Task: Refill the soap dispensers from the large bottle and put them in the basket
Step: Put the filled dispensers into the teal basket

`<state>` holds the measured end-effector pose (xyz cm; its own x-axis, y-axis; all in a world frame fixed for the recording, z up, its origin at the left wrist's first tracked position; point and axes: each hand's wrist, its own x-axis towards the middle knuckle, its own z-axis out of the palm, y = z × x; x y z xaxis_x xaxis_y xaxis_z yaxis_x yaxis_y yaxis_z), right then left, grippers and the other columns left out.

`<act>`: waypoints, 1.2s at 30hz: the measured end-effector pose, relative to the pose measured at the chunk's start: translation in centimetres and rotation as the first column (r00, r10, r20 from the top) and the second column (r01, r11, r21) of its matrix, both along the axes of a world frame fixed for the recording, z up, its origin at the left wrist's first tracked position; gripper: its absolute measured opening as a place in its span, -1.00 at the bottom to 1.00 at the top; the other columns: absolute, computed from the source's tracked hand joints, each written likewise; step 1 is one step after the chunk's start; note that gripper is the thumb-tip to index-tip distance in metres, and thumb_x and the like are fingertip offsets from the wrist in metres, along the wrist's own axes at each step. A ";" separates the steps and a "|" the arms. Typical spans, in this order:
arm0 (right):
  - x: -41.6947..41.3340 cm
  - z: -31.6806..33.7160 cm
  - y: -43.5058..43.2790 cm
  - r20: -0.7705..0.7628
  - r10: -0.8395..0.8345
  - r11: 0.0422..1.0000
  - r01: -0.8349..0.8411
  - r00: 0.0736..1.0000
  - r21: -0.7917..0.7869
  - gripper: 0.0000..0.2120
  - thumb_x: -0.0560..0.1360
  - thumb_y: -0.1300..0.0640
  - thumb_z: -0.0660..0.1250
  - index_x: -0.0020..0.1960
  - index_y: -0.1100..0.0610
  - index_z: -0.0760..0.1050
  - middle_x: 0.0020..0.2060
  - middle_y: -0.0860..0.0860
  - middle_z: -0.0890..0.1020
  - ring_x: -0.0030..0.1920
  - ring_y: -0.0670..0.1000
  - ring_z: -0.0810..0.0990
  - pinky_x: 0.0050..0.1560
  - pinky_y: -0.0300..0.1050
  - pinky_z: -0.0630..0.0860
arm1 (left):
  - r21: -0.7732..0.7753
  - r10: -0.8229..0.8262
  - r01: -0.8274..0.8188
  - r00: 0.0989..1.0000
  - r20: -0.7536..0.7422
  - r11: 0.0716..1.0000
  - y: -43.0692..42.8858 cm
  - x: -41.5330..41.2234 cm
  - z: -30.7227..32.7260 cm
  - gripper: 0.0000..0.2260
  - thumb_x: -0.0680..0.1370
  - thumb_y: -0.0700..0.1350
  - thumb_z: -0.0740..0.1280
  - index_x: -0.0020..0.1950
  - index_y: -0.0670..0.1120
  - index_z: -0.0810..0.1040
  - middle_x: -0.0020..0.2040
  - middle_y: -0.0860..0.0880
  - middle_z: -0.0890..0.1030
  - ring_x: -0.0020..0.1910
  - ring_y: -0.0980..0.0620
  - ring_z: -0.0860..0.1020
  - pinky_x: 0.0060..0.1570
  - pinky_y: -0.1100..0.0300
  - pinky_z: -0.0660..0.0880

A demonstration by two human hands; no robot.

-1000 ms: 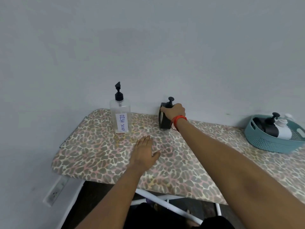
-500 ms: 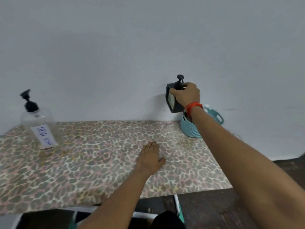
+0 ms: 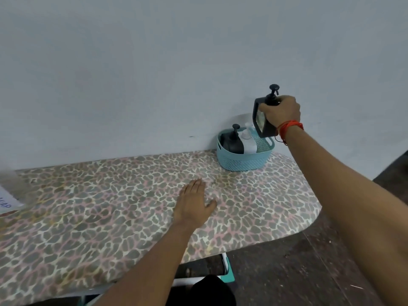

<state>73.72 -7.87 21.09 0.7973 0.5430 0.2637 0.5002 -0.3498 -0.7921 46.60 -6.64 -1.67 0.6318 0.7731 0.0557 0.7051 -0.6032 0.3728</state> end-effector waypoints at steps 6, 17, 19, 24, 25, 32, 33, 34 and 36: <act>1.5 -5.8 0.7 -0.087 0.013 0.995 -0.021 0.996 -0.094 -0.71 0.39 0.03 0.44 0.07 0.10 0.66 -0.12 0.08 0.68 -0.07 0.11 0.65 -0.01 -0.06 0.60 | -0.004 0.007 -0.007 1.000 0.016 1.000 0.1 0.0 -0.2 -0.29 0.63 0.31 0.09 0.66 -0.07 0.11 0.67 -0.01 0.11 0.65 0.04 0.03 0.62 0.09 -0.10; 5.4 -11.0 2.5 -0.170 0.168 0.930 -0.213 0.971 -0.300 -0.62 0.52 -0.02 0.45 0.20 0.21 0.62 0.06 0.16 0.66 0.11 0.15 0.59 0.01 -0.11 0.41 | -0.026 0.019 -0.019 0.999 0.033 0.999 0.1 0.3 -0.3 -0.29 0.61 0.32 0.14 0.65 -0.04 0.15 0.65 0.01 0.16 0.63 0.03 0.10 0.62 0.04 -0.02; 6.7 -10.9 2.5 -0.151 0.223 0.889 -0.264 0.963 -0.374 -0.61 0.53 -0.07 0.43 0.16 0.24 0.62 0.02 0.15 0.66 0.09 0.18 0.60 0.01 -0.06 0.44 | -0.041 0.035 -0.033 0.998 0.046 0.999 0.8 0.7 0.8 -0.31 0.59 0.30 0.22 0.61 -0.04 0.25 0.60 -0.02 0.30 0.57 -0.01 0.24 0.58 0.00 0.12; 8.0 -9.6 2.0 -0.070 0.357 0.734 -0.326 0.931 -0.595 -0.61 0.46 -0.09 0.51 -0.23 0.17 0.44 -0.30 0.04 0.50 -0.24 0.05 0.47 -0.31 -0.14 0.30 | -0.118 0.044 -0.003 0.936 0.350 0.993 5.7 5.1 7.2 -0.27 0.51 0.27 0.42 0.56 -0.05 0.33 0.53 -0.06 0.40 0.50 -0.08 0.35 0.48 -0.05 0.31; 8.0 -9.4 1.9 -0.065 0.374 0.720 -0.334 0.925 -0.608 -0.61 0.46 -0.08 0.51 -0.26 0.13 0.40 -0.32 0.01 0.48 -0.29 0.00 0.44 -0.34 -0.16 0.27 | -0.121 0.010 0.040 0.920 0.391 0.992 6.7 6.5 8.7 -0.24 0.48 0.25 0.47 0.56 -0.05 0.31 0.54 -0.06 0.38 0.52 -0.07 0.33 0.45 -0.01 0.29; 8.9 -10.2 2.4 -0.061 0.397 0.699 -0.344 0.916 -0.626 -0.60 0.48 -0.11 0.49 -0.01 0.18 0.42 -0.23 0.01 0.51 -0.09 0.10 0.50 -0.26 -0.14 0.31 | -0.172 -0.165 0.199 0.967 0.193 0.965 12.7 15.0 10.6 -0.19 0.24 0.28 0.63 0.38 -0.03 0.51 0.27 0.00 0.61 0.24 -0.04 0.58 0.22 0.01 0.54; 8.9 -10.4 2.5 -0.053 0.399 0.698 -0.340 0.915 -0.630 -0.60 0.48 -0.12 0.49 0.01 0.17 0.43 -0.18 0.03 0.53 -0.07 0.10 0.50 -0.19 -0.13 0.34 | -0.157 -0.177 0.205 0.968 0.177 0.966 12.9 15.7 10.4 -0.26 0.25 0.25 0.64 0.31 -0.05 0.53 0.20 0.00 0.63 0.17 -0.04 0.59 0.16 0.03 0.55; 9.1 -10.6 2.6 -0.046 0.402 0.698 -0.339 0.914 -0.630 -0.60 0.48 -0.12 0.48 0.04 0.16 0.44 -0.12 0.05 0.54 -0.05 0.10 0.50 -0.12 -0.11 0.35 | -0.148 -0.180 0.206 0.968 0.172 0.967 13.1 16.2 10.2 -0.28 0.25 0.22 0.65 0.28 -0.06 0.54 0.18 0.00 0.63 0.14 -0.03 0.60 0.13 0.05 0.54; 9.2 -10.9 2.7 -0.045 0.407 0.706 -0.345 0.912 -0.618 -0.57 0.49 -0.12 0.47 0.13 0.20 0.51 -0.07 0.07 0.54 -0.04 0.09 0.50 -0.07 -0.11 0.33 | -0.156 -0.167 0.197 0.968 0.185 0.968 13.3 16.8 9.9 -0.29 0.24 0.17 0.67 0.28 -0.07 0.53 0.19 -0.01 0.63 0.15 -0.03 0.59 0.12 0.10 0.52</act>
<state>82.97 -5.19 10.21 0.4818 0.8607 -0.1643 0.7514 -0.5023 -0.4278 63.37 6.65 8.20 0.7553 0.6534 0.0508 0.5072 -0.6318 0.5861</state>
